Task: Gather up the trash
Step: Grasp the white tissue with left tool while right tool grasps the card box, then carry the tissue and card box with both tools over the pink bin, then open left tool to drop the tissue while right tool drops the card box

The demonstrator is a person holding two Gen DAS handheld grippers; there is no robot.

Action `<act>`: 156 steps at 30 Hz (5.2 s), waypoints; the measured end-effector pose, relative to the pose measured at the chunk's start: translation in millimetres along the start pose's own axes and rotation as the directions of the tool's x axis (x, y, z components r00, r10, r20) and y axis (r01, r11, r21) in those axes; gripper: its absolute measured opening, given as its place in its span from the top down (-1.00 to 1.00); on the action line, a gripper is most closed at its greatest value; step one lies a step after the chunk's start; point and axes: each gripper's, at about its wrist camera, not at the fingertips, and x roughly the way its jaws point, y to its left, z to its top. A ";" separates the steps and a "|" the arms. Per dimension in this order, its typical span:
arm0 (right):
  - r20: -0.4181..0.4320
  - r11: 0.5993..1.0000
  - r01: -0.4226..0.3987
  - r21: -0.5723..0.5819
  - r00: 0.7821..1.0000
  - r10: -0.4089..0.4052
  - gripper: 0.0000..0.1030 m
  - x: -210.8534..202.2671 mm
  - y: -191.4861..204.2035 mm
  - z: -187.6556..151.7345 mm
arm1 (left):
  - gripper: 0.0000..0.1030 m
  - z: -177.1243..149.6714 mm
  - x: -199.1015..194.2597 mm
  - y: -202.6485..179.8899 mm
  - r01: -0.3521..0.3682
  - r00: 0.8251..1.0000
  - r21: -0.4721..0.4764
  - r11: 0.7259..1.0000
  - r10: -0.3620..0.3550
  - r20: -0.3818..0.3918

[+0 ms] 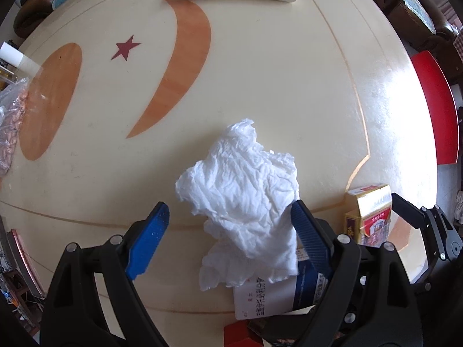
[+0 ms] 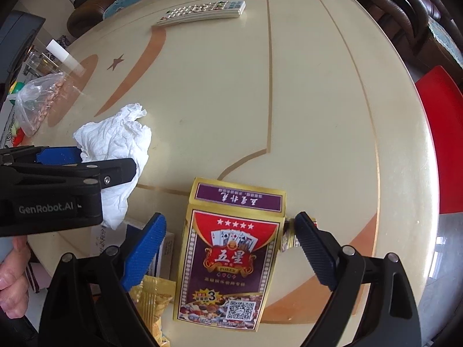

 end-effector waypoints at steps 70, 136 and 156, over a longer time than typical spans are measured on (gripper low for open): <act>0.420 0.997 0.060 -0.053 0.907 -0.032 -0.14 -241.2 13.1 -81.3 | 0.47 -170.5 -198.9 17.6 0.030 0.892 0.008 1.000 -0.030 0.452; 0.057 0.997 -0.029 -0.070 0.998 0.034 -0.14 -38.3 -3.2 -308.3 | 0.47 -346.2 43.7 -66.5 0.107 0.989 0.233 0.967 -0.128 0.077; -0.195 0.998 -0.068 -0.009 0.979 0.065 -0.14 85.6 -27.0 -318.9 | 0.47 -330.3 162.0 -66.4 0.154 0.968 0.137 0.979 -0.121 -0.220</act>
